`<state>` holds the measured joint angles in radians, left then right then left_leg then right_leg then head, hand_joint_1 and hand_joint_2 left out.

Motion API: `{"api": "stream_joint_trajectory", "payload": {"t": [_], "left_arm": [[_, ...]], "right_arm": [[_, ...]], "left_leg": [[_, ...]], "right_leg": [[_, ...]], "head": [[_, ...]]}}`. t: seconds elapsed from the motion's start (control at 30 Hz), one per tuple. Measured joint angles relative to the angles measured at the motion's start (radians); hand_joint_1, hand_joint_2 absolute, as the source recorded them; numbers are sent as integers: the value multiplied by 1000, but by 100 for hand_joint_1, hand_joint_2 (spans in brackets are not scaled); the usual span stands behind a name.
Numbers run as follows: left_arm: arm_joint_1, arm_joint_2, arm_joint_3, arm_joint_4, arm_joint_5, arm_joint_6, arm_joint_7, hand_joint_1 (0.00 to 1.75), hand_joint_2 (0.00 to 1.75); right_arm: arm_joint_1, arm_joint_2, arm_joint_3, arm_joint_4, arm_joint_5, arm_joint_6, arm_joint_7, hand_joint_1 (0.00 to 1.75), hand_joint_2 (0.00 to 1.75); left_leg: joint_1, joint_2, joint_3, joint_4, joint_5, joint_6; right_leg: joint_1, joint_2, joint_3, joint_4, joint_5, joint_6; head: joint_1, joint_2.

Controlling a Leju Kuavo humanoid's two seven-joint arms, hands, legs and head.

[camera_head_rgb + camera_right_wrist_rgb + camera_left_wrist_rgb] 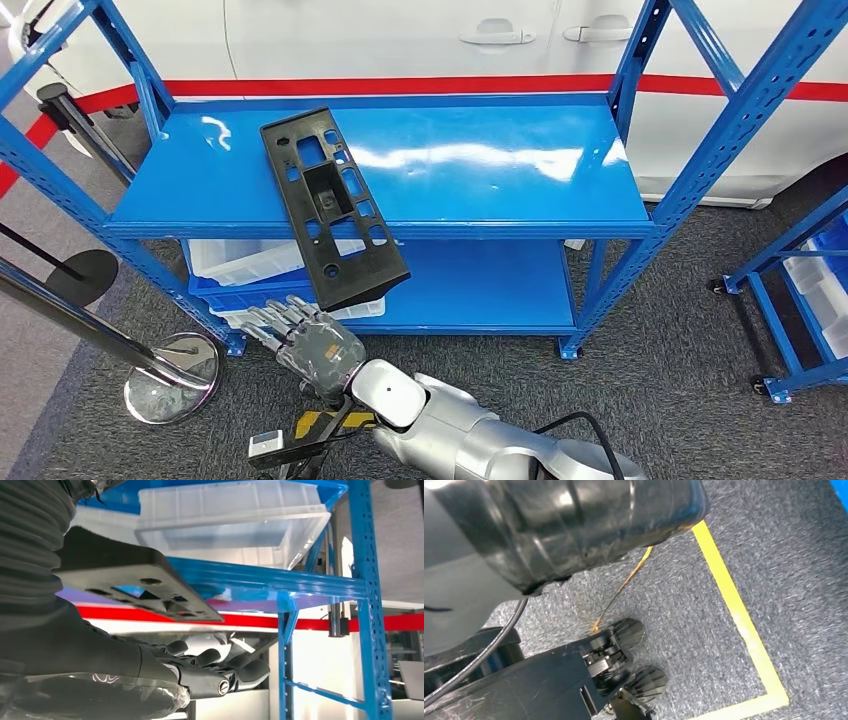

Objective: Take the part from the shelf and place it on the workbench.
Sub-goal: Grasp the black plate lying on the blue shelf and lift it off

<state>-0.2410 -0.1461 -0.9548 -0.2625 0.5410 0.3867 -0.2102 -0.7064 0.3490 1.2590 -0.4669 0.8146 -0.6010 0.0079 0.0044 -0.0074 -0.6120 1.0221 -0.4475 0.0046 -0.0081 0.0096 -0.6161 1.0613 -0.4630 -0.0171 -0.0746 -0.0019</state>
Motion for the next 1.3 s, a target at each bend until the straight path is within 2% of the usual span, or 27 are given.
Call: {"api": "stream_joint_trajectory", "payload": {"t": [0.23,0.43,0.63,0.77,0.93,1.3], "left_arm": [[-10,-2,0,0,-5,-4,17,0,0],[-10,-6,0,0,-12,2,19,0,0],[-8,-13,0,0,-16,16,20,0,0],[-8,-13,0,0,-16,10,20,0,0],[-8,-13,0,0,-18,14,19,0,0],[-8,-12,0,0,-25,30,17,0,0]], "right_arm": [[-14,0,71,7,114,0,89,0,175],[-24,0,106,20,258,-6,204,0,175],[-25,0,112,33,297,14,264,0,175],[-27,0,112,39,275,10,250,0,0],[-29,0,112,44,233,-6,198,0,0],[-35,0,112,52,203,-44,152,0,0]], "left_leg": [[0,0,1,0,0,0],[0,0,1,0,0,0],[0,0,1,0,0,0],[0,0,1,0,0,0],[0,0,1,0,0,0],[0,0,1,1,-1,1]], "right_leg": [[0,0,1,0,0,0],[0,0,1,-1,0,0],[0,0,1,-1,0,0],[0,0,1,-1,0,0],[0,0,1,-2,0,0],[-1,0,2,-3,1,0]], "head": [[0,0],[0,0],[0,0],[0,0],[0,0],[0,0]]}}
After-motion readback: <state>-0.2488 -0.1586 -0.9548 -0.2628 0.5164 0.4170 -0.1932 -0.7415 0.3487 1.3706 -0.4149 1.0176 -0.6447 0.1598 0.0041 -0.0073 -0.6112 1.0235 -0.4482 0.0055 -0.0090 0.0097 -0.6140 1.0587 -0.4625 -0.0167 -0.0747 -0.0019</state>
